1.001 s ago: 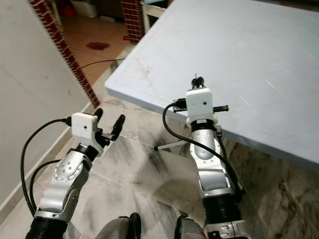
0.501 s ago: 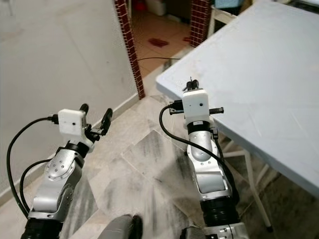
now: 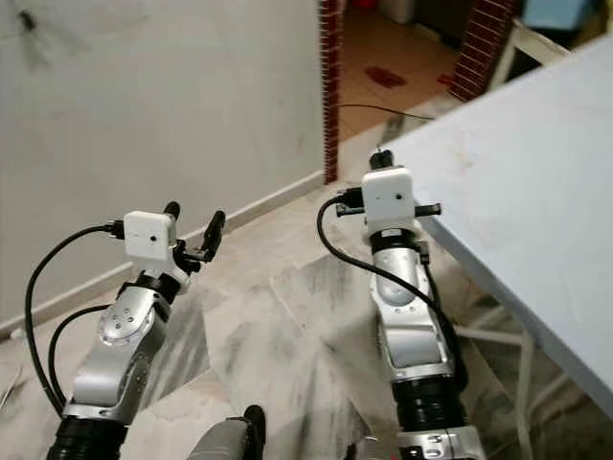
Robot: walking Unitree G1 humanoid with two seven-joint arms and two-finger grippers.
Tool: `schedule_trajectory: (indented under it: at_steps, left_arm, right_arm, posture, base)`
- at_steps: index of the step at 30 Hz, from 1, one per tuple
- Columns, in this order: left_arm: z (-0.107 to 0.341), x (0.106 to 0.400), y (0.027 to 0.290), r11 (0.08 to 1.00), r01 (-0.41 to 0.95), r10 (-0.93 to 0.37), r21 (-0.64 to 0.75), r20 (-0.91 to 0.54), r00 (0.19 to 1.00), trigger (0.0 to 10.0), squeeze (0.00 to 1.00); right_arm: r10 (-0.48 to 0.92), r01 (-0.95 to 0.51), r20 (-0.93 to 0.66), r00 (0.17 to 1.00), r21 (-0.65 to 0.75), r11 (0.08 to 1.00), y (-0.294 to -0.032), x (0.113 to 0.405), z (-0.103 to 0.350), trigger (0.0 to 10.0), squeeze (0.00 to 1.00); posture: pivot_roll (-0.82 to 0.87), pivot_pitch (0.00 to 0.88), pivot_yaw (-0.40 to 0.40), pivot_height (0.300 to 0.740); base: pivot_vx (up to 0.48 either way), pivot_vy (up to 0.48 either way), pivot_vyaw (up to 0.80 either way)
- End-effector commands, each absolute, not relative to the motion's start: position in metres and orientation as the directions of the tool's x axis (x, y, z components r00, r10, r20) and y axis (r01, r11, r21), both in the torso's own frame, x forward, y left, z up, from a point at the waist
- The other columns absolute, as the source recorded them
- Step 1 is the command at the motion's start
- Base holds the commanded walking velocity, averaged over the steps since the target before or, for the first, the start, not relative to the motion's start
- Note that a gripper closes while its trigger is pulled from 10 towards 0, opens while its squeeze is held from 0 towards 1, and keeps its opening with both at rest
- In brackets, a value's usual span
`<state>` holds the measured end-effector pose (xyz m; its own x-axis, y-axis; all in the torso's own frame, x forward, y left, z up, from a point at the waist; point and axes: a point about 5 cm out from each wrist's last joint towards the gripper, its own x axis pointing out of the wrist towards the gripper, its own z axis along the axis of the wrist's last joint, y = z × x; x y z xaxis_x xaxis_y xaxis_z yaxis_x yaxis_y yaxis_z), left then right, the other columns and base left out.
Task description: Hang keys on a hook
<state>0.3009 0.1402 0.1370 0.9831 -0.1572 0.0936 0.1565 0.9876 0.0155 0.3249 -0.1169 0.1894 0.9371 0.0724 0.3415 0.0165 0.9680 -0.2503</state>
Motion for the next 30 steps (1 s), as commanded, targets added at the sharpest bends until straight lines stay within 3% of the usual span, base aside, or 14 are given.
schedule_trajectory:
  at_steps: [1, 30]
  left_arm:
    - [0.1330, 0.2989, 0.1408, 0.990, 0.143, -0.144, 0.017, 0.082, 0.986, 10.0, 0.00]
    - [0.1267, 0.2988, 0.1384, 0.994, 0.109, -0.110, 0.011, 0.081, 0.991, 10.0, 0.00]
  right_arm:
    - [0.075, 0.016, 0.359, 0.930, -0.244, 0.970, -0.1190, 0.3226, 0.1946, 10.0, 0.00]
    - [0.114, -0.027, 0.348, 0.930, -0.246, 0.969, -0.1202, 0.3262, 0.1979, 10.0, 0.00]
  posture:
    - [-0.02, 0.164, 0.071, 0.740]
    - [-0.03, 0.160, 0.033, 0.740]
  base:
    - [0.000, 0.000, 0.80]
    - [0.000, 0.000, 0.80]
